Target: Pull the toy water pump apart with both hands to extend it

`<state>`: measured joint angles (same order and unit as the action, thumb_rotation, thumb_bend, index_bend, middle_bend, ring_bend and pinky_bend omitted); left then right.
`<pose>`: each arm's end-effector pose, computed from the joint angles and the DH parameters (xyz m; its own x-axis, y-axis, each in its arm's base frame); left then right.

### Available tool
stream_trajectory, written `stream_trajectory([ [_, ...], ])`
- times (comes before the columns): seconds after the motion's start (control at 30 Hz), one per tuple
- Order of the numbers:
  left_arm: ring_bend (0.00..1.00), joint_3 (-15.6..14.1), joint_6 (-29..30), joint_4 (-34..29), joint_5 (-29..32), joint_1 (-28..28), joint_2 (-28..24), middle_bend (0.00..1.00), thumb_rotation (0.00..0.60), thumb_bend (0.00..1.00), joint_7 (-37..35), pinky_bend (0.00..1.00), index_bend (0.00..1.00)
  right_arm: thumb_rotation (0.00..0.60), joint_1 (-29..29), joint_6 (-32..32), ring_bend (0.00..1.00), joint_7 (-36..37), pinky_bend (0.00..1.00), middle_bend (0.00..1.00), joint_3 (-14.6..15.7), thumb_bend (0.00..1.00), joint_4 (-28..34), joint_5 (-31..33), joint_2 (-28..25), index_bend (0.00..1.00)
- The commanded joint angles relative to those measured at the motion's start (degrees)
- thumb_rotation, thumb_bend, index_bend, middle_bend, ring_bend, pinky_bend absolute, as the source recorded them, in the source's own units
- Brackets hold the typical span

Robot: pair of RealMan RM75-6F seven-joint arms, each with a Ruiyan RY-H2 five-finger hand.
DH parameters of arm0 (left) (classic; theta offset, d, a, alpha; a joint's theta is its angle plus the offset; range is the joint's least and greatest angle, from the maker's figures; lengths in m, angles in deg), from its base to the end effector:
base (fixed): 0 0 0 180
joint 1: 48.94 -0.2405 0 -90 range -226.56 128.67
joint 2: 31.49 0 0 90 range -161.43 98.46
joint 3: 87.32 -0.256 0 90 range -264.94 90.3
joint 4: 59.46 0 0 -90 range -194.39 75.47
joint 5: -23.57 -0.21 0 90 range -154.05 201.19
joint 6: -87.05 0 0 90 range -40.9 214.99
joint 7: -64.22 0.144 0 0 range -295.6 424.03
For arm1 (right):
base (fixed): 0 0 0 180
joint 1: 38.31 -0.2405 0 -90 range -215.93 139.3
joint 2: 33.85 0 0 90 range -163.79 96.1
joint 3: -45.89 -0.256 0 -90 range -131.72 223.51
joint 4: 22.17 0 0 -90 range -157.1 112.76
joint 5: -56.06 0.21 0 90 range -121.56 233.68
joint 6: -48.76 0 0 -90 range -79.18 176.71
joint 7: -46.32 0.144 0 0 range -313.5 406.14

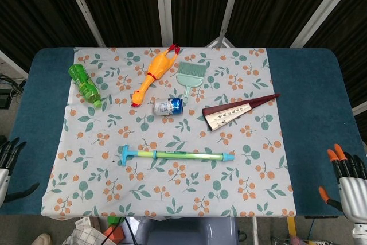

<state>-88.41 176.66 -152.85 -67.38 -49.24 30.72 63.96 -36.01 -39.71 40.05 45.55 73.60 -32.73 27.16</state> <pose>-0.3134 0.1383 0.1643 0.4088 0.0280 0.9122 0.9126 -0.0106 -0.4086 -0.3162 -0.1326 0.1700 0.4904 -0.0426 0.8705 -0.8689 0.0530 0.4921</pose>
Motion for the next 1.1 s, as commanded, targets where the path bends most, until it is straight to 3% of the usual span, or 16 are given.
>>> stream_trajectory([
  [0.03,0.00,0.04,-0.32,-0.04,0.25,0.13,-0.06,0.00,0.600,0.14,0.04,0.00,0.00,0.600,0.00,-0.03,0.00,-0.03,0.00,0.00,0.00,0.31,0.00,-0.02,0.03,0.00],
  [0.27,0.00,-0.11,-1.44,-0.67,0.17,0.71,-0.04,0.00,0.600,0.14,2.27,0.00,0.01,0.600,0.01,0.24,0.00,0.99,0.00,0.00,-0.11,0.31,-0.16,0.56,-0.27,0.00],
  [0.57,0.00,0.34,-4.48,-2.20,-1.61,3.61,-0.24,0.02,0.600,0.16,7.56,0.00,0.15,0.600,0.02,0.18,0.00,0.81,0.00,0.00,-0.04,0.31,-0.31,0.35,-0.17,0.00],
  [0.73,0.00,1.75,-10.11,-7.49,-1.30,7.82,1.30,0.09,0.600,0.24,14.71,0.02,0.25,0.600,-0.04,0.26,0.00,1.03,0.00,0.00,-0.02,0.31,-0.35,0.27,-0.23,0.00],
  [0.9,0.00,4.25,-17.00,-13.87,3.83,12.45,5.53,0.11,0.600,0.27,24.76,0.02,0.30,0.600,-0.03,0.27,0.00,1.52,0.00,0.00,0.07,0.31,-0.36,0.16,-0.40,0.00],
  [1.1,0.00,6.75,-21.41,-16.61,10.86,17.04,12.67,0.13,0.600,0.29,37.43,0.02,0.35,0.600,-0.10,0.57,0.00,2.02,0.00,0.00,0.07,0.31,-0.22,0.40,-0.54,0.00],
])
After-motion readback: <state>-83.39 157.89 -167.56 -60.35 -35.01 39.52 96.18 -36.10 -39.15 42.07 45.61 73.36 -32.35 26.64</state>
